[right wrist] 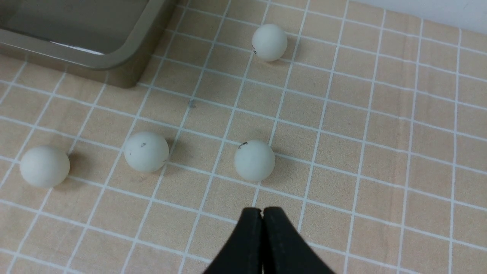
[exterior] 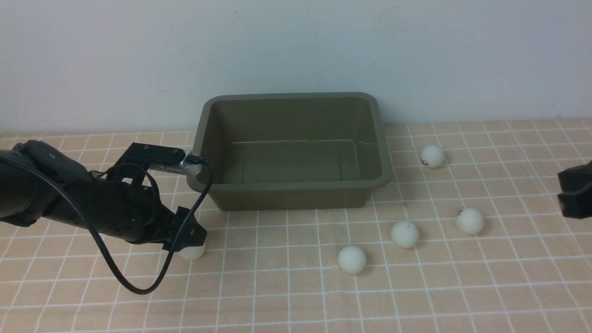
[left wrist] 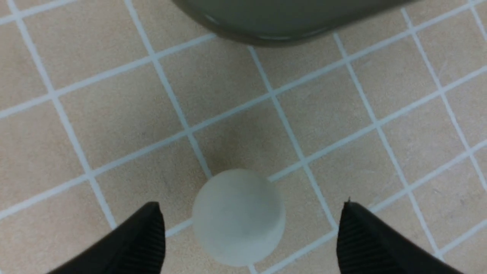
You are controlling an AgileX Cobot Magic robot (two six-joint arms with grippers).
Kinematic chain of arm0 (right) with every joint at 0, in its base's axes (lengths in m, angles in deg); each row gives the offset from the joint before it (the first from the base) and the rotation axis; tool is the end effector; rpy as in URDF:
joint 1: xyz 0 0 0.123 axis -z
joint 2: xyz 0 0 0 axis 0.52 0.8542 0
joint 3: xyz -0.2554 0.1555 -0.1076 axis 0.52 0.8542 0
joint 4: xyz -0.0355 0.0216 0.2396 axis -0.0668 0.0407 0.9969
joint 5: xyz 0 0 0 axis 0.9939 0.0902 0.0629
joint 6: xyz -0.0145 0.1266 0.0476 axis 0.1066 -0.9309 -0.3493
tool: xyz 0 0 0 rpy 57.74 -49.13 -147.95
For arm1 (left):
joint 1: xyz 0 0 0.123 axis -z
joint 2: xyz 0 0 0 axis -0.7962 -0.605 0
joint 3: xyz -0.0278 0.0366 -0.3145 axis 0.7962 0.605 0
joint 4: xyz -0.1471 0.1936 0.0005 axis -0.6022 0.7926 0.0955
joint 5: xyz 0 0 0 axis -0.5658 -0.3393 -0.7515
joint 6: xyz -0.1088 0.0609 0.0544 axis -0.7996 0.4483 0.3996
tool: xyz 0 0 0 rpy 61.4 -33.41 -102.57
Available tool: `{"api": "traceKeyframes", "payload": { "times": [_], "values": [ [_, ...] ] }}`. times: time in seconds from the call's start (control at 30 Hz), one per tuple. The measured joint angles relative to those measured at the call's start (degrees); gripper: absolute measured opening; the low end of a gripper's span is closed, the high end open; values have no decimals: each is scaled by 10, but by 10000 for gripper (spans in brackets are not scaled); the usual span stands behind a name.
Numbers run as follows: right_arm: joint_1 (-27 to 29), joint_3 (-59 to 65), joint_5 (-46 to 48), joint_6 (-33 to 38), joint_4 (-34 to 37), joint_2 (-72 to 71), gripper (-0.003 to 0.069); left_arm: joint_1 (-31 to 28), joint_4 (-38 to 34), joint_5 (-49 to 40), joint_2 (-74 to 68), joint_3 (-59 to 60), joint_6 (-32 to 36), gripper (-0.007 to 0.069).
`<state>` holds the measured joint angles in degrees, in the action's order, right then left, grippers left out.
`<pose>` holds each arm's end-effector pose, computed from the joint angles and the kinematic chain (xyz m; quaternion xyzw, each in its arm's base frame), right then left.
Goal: Put the table tennis balls into the box on the light coffee tablecloth.
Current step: 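Reach for and grasp a ping pong ball on the table beside the basket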
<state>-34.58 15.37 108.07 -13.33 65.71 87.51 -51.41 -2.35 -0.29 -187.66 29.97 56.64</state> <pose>0.2093 0.0308 0.3025 -0.1305 0.9255 0.0449 0.3527 0.3366 -0.0600 0.1683 0.1496 0.9419 -0.1683 0.2494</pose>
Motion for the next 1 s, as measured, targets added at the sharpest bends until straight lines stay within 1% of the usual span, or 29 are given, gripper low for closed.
{"api": "traceKeyframes", "payload": {
  "times": [0.17, 0.27, 0.77, 0.9, 1.0],
  "values": [
    [0, 0, 0, 0, 0, 0, -16, 0, -39, 0, -15, -1, 42, 511],
    [0, 0, 0, 0, 0, 0, -16, 0, -53, 2, -26, -1, 53, 511],
    [0, 0, 0, 0, 0, 0, -16, 0, -60, 17, -50, -2, 56, 505],
    [0, 0, 1, 0, 0, 0, -16, 0, -71, 17, -62, -2, 57, 466],
    [0, 0, 2, 0, 0, 0, -16, 0, -82, 13, -65, -2, 57, 419]
  ]
}}
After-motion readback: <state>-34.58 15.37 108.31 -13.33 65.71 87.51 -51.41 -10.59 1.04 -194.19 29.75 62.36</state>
